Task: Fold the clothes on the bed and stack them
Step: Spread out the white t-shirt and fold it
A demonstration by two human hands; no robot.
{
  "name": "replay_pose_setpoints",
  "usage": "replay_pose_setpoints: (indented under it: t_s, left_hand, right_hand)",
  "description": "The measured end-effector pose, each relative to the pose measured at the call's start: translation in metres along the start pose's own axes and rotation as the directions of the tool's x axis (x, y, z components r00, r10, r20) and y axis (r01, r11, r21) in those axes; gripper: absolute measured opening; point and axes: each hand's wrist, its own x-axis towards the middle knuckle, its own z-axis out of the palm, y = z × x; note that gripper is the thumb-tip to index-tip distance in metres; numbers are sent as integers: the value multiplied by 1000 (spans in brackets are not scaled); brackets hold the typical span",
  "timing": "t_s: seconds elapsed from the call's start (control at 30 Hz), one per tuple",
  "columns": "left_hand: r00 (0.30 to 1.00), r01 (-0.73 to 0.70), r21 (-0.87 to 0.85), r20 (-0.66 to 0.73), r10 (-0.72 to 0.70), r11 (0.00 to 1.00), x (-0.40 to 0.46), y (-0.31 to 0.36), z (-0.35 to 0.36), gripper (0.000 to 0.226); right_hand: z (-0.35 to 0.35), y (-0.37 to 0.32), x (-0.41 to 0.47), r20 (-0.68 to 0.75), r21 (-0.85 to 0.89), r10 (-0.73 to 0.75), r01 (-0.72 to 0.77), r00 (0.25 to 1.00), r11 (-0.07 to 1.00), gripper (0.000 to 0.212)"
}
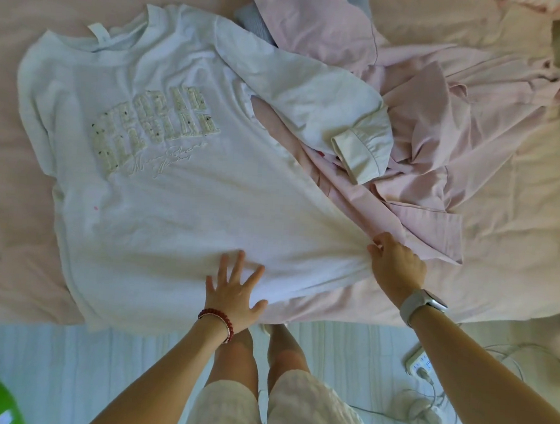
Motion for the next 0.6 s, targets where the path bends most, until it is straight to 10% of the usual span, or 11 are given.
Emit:
replay_pose_setpoints:
  t_s: [0.13,0.37,0.6]
  left_hand:
    - [986,-75,-7,149,75,997,-4,1,0,47]
    - [939,13,-70,-342,-36,997,9,-12,-29,53]
    - [997,61,-7,39,-61,998,8,-33,-21,64]
  right_hand:
    - [13,-16,-9,-72,-162,-200,186,977,969,35]
    - [45,-87,-6,108,-176,-630,638,769,750,58]
    - [60,-78,-9,458,-263,-480,630,748,731,61]
